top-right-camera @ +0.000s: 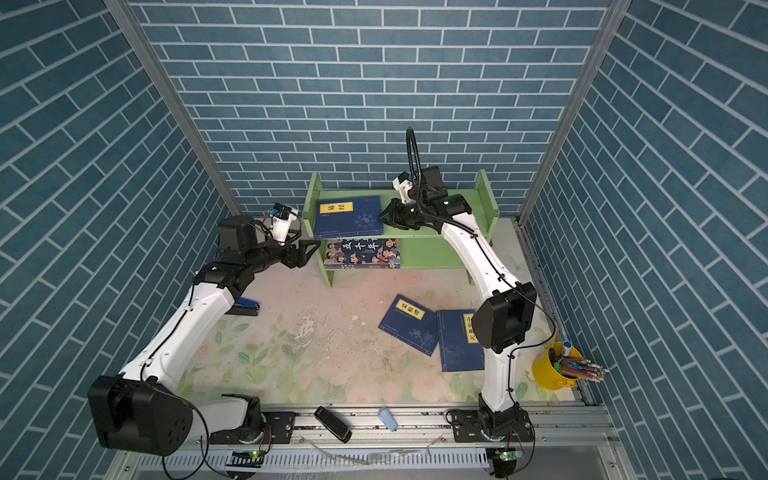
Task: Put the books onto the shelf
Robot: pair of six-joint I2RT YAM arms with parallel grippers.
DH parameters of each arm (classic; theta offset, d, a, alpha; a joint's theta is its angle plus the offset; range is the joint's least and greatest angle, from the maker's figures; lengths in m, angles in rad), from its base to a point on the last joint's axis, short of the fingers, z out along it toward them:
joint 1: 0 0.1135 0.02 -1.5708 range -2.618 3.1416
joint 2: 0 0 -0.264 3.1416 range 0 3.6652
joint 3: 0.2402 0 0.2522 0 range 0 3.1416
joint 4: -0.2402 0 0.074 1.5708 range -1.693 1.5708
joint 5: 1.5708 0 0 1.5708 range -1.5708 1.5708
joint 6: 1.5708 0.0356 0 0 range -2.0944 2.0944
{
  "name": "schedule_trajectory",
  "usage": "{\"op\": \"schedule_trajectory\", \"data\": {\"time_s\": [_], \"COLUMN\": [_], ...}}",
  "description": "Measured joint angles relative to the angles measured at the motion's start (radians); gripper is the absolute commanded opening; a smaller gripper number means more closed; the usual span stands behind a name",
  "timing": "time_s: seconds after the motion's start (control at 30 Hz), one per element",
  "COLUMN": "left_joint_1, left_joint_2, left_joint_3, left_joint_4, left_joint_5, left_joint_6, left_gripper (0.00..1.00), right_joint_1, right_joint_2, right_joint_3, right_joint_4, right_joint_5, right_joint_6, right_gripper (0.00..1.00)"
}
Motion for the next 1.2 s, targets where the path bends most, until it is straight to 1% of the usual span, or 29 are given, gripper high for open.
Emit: {"op": "schedule_trajectory", "data": {"time_s": [0.53, 0.7, 0.97, 1.2], "left_joint_1": [0.000, 0.000, 0.000, 0.000], "left_joint_2": [0.016, 0.011, 0.011, 0.011], "left_joint_3": [-0.003, -0.021, -0.035, -0.035], "left_joint_4": [0.049, 0.048, 0.048, 0.049], "left_joint_5": [-0.052, -0.050, -0.060, -0.076], "left_joint_6": [-0.015, 0.004, 0.028, 0.027], "left_gripper": [0.76, 0.73, 0.74, 0.74], "right_joint_1": [0.002, 0.002, 0.002, 0.002], "right_joint_2": [0.000, 0.000, 0.000, 0.000], "right_joint_3": [0.000, 0.000, 0.000, 0.000], "right_joint_4": [0.016, 0.016, 0.016, 0.016], "right_joint_5": [-0.011, -0.011, -0.011, -0.012], "right_joint_6": [0.008, 0.008, 0.008, 0.008], "right_gripper": [0.20, 0.20, 0.20, 0.24]}}
